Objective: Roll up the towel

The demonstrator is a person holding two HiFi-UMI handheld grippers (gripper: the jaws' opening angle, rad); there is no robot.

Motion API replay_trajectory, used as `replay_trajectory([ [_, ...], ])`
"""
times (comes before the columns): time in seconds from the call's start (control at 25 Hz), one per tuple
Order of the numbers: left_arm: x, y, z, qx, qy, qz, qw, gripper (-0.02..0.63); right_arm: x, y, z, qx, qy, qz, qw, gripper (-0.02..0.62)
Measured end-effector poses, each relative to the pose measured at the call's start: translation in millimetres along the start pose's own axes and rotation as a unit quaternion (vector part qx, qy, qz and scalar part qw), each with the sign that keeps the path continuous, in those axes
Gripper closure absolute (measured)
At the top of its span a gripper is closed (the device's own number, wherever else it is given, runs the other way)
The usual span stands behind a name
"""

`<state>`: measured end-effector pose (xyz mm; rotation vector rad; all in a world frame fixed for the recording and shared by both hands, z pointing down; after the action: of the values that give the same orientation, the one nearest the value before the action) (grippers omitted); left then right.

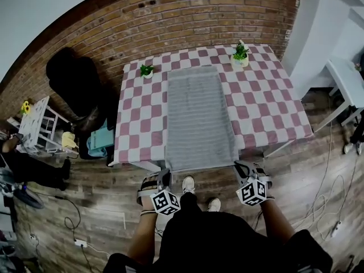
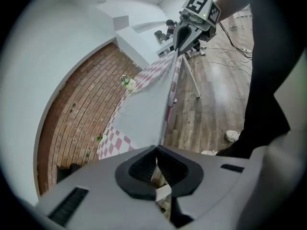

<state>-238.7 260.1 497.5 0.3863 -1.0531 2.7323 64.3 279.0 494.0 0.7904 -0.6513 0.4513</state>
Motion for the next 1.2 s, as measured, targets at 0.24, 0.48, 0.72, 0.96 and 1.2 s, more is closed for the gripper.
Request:
replay_trajectory([
  [0.24, 0.5, -11.7, -18.7, -0.006, 0.002, -0.003, 1.0, 0.598, 3.5, 9.1, -19.8, -0.01, -0.014, -0.01, 1.0, 0.581],
  [0.48, -13.5, 40.8, 1.3, -0.056, -0.008, 0.008, 0.9984, 0.598, -18.5, -36.2, 3.7, 0.033, -0.039, -0.035, 0.998, 0.581],
  [0.72, -26.2, 101.5, 40.1, -0.082, -0.014, 0.014, 0.9964, 0.598, -33.7, -89.2, 53.6, 0.057, -0.049, -0.047, 0.996, 0.58],
  [0.96, -32.6, 151.8, 95.1, -0.079, -0.007, 0.021, 0.9966, 0.598, -37.3, -131.6, 110.9, 0.054, -0.039, -0.051, 0.996, 0.578],
  [1.2, -37.5, 198.5, 155.2, -0.069, -0.002, 0.03, 0.9972, 0.598, -38.5, -171.1, 169.6, 0.048, -0.027, -0.056, 0.997, 0.578],
])
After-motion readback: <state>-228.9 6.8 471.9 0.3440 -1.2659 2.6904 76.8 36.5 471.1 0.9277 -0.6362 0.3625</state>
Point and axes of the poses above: the fingertips, and each gripper's own axes: z forward along the fingers, y to its left, x out of its underside, the point moved 7 cm from there along -z, backward along the fingers, and after that the axes turned 1 degree about x, right-handed, at the moved point
